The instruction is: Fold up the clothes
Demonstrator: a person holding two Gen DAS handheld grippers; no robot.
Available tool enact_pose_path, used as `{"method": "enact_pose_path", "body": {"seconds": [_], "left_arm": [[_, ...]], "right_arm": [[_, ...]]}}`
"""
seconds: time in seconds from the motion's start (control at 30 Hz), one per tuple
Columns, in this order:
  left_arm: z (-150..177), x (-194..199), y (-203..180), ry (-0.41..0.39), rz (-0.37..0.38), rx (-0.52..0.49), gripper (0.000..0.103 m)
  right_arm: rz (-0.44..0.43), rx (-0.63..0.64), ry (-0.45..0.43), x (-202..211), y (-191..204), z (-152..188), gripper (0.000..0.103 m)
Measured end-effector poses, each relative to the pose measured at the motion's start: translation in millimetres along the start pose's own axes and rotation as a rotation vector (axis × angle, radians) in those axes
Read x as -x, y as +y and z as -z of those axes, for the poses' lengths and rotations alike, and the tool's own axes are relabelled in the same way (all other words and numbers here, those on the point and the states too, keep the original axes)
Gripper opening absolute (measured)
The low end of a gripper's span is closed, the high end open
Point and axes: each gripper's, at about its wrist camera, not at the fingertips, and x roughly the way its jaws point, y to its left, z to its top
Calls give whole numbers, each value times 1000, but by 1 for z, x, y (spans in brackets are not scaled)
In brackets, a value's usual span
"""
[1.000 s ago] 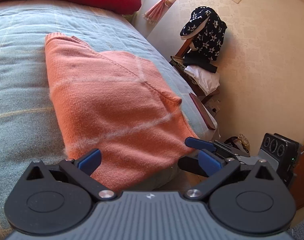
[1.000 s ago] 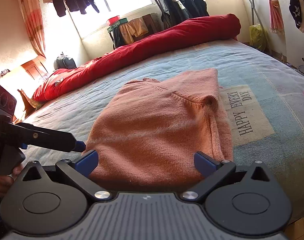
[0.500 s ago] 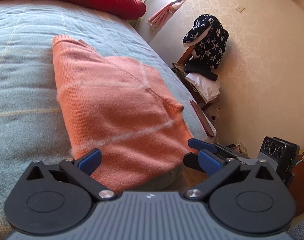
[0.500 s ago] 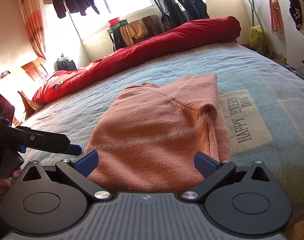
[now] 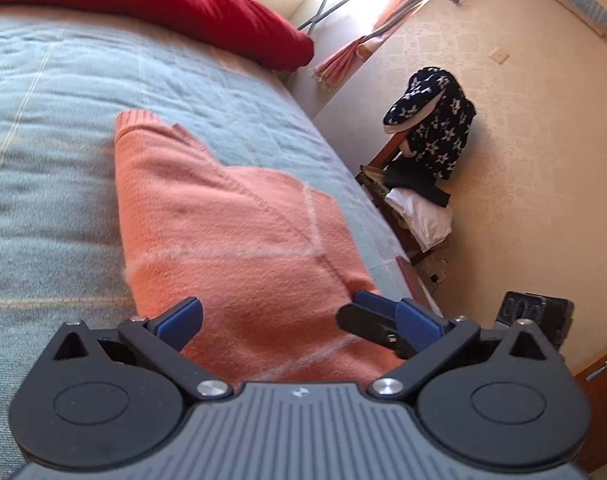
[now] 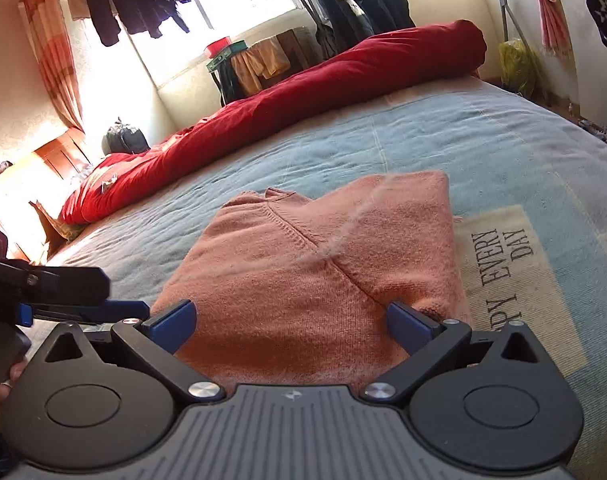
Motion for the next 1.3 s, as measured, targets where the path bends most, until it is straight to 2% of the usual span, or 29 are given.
{"method": "enact_pose_path", "body": {"seconds": [0.23, 0.37, 0.5, 0.6, 0.7, 0.87, 1.0, 1.1, 1.3], "left_arm": [[4, 0, 12, -18, 42, 14, 102], [1, 7, 11, -36, 48, 34, 102], [-6, 23, 10, -95, 60, 28, 102], [-12, 33, 12, -149, 42, 25, 102], [-16, 35, 22, -176, 1, 58, 102], [-16, 22, 52, -142, -22, 204, 102], [-10, 9, 73, -91, -16, 302, 102], [-9, -1, 81, -55, -9, 338, 102], [-12, -25, 90, 12, 28, 368, 102]], "right_arm": [[-47, -17, -63, 5, -5, 13, 103], [-56, -55, -55, 10, -6, 10, 103], [-70, -88, -45, 25, -9, 9, 103], [-71, -102, -72, 42, -16, 10, 103], [-31, -160, -98, 53, -32, 7, 103], [-57, -361, -107, 52, -77, 6, 103], [-122, -483, -49, 34, -100, 11, 103], [-186, -554, 12, 16, -113, 12, 103], [-226, -598, 119, -17, -129, -8, 103]]}}
